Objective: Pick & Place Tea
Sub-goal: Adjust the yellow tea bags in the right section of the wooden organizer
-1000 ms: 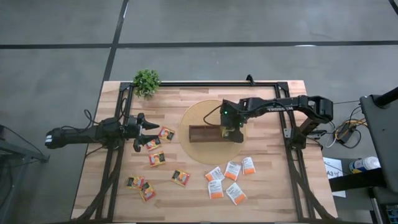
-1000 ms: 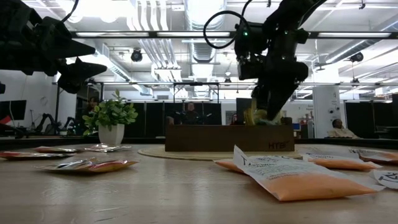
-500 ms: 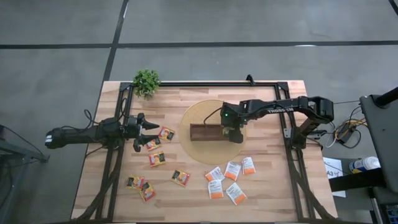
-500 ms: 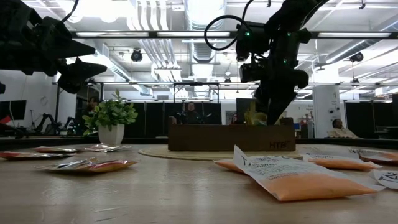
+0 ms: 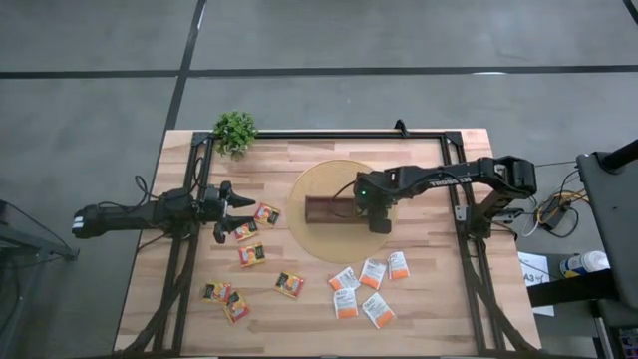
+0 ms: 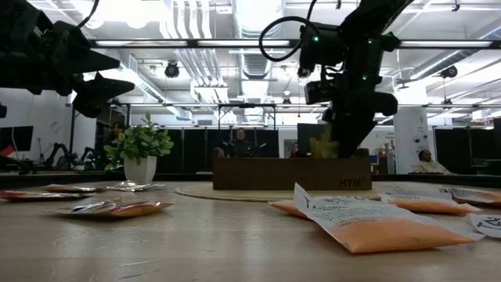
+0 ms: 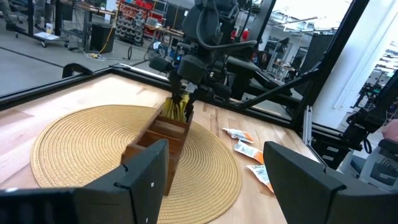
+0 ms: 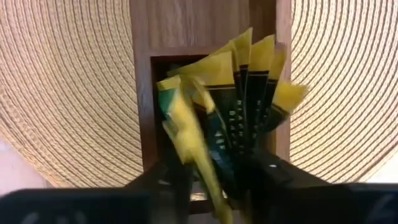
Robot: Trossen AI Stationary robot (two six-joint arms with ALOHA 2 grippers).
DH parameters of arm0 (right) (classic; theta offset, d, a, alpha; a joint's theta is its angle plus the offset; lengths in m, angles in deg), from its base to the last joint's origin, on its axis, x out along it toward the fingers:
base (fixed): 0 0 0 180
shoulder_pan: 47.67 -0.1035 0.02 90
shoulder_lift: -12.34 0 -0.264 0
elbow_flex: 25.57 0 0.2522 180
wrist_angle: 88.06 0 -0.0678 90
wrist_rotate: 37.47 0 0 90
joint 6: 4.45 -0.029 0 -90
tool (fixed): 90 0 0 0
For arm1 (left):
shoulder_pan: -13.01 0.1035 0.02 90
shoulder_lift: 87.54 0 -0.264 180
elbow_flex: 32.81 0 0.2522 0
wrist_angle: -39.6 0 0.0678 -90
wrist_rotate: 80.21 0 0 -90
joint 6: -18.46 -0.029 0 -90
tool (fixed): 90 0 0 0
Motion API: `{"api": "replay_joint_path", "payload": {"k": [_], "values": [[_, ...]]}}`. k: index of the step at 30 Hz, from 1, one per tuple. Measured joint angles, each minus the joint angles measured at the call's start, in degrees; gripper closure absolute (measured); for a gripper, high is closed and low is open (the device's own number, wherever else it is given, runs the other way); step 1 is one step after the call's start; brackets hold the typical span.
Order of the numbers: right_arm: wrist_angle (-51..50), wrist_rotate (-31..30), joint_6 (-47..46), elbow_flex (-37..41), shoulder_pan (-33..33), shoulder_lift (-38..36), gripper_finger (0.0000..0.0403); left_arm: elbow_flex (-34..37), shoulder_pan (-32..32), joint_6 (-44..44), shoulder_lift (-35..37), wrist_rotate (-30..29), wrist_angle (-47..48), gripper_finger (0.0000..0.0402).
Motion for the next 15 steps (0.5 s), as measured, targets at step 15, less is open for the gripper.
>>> {"api": "replay_joint_path", "payload": {"k": [15], "values": [[-2.5, 0.2, -3.0, -2.3, 0.1, 0.2, 0.0352, 0.0, 0.0, 0.0, 0.0, 0.0, 0.0, 0.0145]]}}
